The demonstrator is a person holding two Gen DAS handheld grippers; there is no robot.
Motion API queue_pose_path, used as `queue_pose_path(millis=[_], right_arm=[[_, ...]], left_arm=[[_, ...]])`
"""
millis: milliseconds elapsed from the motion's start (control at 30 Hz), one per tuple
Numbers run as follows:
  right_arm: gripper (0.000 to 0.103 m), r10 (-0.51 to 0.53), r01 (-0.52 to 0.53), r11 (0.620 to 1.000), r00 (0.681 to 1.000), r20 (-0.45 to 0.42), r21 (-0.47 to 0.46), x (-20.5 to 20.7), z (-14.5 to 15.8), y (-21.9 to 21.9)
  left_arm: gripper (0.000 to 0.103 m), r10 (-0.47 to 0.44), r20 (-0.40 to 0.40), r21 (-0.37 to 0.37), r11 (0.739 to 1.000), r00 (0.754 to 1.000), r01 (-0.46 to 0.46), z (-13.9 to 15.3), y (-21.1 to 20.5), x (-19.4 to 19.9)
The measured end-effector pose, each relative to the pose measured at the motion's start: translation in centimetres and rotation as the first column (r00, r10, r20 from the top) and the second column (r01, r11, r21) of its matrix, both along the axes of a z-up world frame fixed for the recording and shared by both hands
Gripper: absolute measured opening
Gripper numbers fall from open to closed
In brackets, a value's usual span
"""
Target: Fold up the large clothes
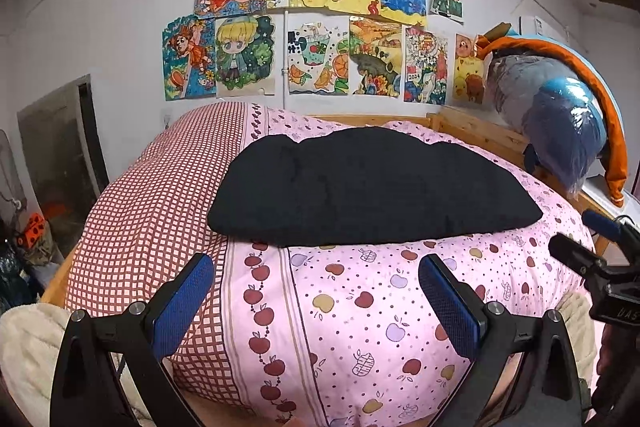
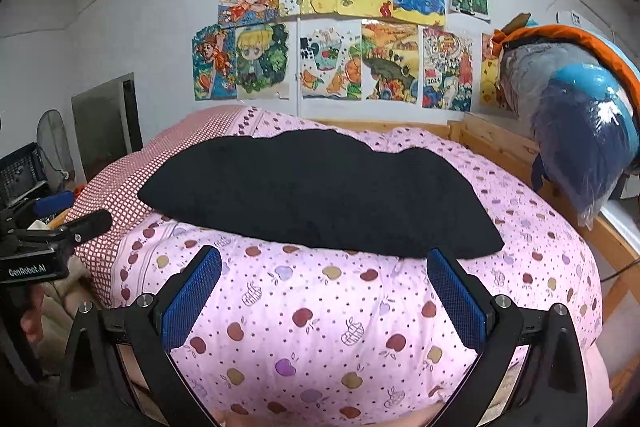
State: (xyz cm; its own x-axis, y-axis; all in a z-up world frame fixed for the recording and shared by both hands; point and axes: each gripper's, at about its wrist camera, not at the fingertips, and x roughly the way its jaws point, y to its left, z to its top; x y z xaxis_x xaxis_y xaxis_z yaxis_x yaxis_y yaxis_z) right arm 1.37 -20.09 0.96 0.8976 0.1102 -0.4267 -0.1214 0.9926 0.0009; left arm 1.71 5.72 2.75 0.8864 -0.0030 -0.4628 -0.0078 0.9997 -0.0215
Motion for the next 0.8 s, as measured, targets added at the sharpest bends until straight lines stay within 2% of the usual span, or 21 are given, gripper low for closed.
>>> queue_pose_path(millis=[300, 800], right_arm=[[0.101, -0.009, 0.009, 1.0, 1.0, -0.022, 0.012, 0.44, -0.31, -0.48], [0.101, -0.015, 0.015, 1.0, 1.0, 0.0, 0.001, 0.48, 0.09, -0.55]], left_arm=[[0.103, 0.009, 0.002, -0.006, 1.0, 1.0, -0.009, 0.16, 0.34, 0.11], [0.103, 0.009, 0.009, 0.015, 1.0, 1.0, -0.009, 0.03, 0.02, 0.26]])
